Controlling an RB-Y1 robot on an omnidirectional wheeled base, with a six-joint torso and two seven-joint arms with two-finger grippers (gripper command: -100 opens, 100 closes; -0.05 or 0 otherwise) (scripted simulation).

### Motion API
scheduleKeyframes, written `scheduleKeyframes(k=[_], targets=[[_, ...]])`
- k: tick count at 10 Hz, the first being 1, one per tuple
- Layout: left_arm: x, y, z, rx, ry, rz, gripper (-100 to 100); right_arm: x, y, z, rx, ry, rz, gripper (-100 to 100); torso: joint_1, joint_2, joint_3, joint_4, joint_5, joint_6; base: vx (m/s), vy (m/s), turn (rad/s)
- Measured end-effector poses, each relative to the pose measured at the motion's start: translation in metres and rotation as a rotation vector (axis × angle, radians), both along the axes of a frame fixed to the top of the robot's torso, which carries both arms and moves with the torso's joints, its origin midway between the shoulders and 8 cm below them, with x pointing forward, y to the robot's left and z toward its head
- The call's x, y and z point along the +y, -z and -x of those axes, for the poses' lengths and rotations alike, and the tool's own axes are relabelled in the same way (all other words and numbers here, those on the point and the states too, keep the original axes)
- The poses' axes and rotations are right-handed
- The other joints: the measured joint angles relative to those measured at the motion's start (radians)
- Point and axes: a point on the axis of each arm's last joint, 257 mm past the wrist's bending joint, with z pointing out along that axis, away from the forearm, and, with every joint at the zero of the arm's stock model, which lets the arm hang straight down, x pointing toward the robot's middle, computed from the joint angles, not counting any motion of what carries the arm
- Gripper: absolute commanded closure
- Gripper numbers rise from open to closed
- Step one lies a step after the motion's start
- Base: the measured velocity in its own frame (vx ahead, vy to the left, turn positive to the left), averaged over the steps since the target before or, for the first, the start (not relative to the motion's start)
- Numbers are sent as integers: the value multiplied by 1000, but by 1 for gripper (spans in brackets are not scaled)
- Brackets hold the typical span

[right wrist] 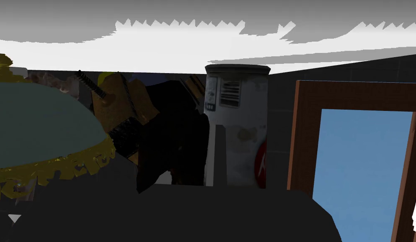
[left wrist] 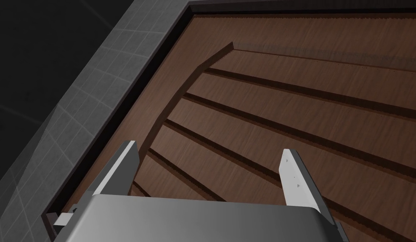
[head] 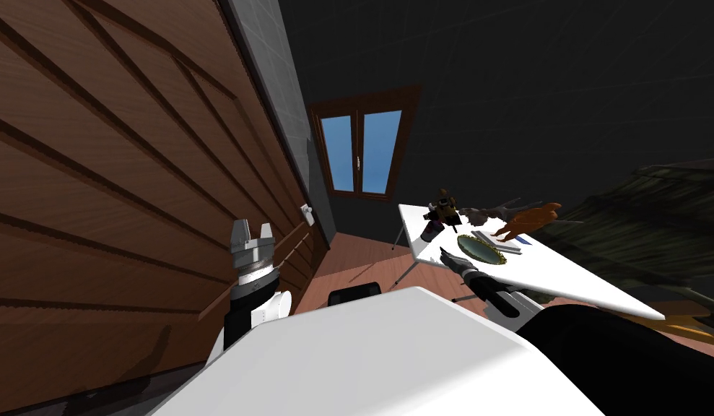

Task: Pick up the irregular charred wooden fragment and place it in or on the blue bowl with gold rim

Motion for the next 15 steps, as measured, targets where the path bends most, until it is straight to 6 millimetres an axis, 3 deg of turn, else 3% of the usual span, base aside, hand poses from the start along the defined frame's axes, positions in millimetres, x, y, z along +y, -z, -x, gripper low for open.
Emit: scheduleKeyframes(k=[7, 10, 15], targets=[[0, 0, 0, 0, 0, 0, 0, -6, -16, -1, -3, 0, 5, 100, 3, 5, 3, 2, 0, 1, -81, 24, 14], [0, 0, 0, 0, 0, 0, 0, -11, -31, -4, -5, -1, 7, 100, -2, 0, 1, 1, -1, 0, -22, -8, -50], [0, 0, 0, 0, 0, 0, 0, -11, -33, -4, -6, -2, 7, 100, -3, -2, -1, 0, -2, -1, -1, 2, 7]])
